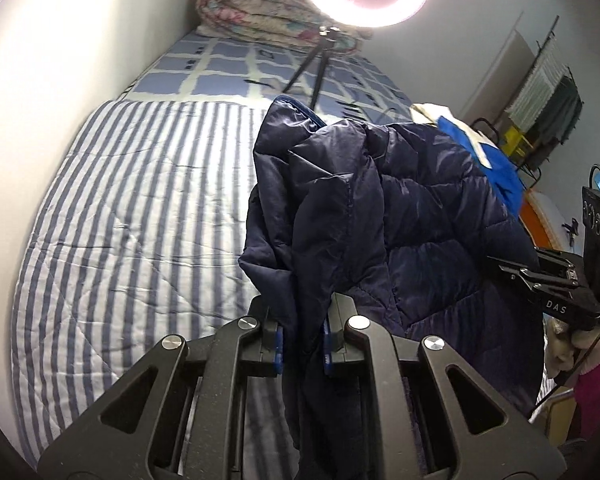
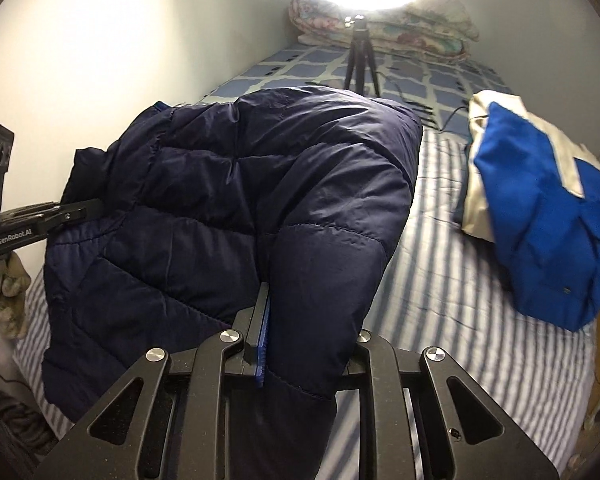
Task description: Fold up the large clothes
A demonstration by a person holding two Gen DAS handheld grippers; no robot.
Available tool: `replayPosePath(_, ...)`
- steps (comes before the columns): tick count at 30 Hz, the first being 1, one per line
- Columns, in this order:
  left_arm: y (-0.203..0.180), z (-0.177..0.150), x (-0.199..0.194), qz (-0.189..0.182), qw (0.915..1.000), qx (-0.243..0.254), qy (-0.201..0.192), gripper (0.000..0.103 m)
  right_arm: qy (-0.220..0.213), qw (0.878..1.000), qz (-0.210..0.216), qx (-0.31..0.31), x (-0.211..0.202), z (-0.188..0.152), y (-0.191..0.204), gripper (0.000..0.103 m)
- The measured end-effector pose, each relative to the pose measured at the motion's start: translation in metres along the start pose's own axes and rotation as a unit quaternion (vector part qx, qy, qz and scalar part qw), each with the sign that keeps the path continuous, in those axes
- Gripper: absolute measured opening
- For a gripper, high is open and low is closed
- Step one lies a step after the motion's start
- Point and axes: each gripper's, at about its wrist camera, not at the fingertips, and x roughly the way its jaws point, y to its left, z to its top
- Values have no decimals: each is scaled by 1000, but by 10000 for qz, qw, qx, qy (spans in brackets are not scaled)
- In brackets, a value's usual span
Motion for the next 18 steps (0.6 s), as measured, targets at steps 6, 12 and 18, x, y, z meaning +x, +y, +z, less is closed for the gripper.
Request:
replayPosePath(6,-33,-3,-4,-124,9997,221,-18,11,-117,9996,-245,-80,-34,-14,-10,18)
replayPosePath(12,-71,4,5,-313,9985,436,-66,11,-218,9985,-495,-78,-61,-28,-30,18)
replayPosePath(18,-113,17,21,-472,9962,713,-135,11,-289,9967,-756,12,-84,-36,-59,18)
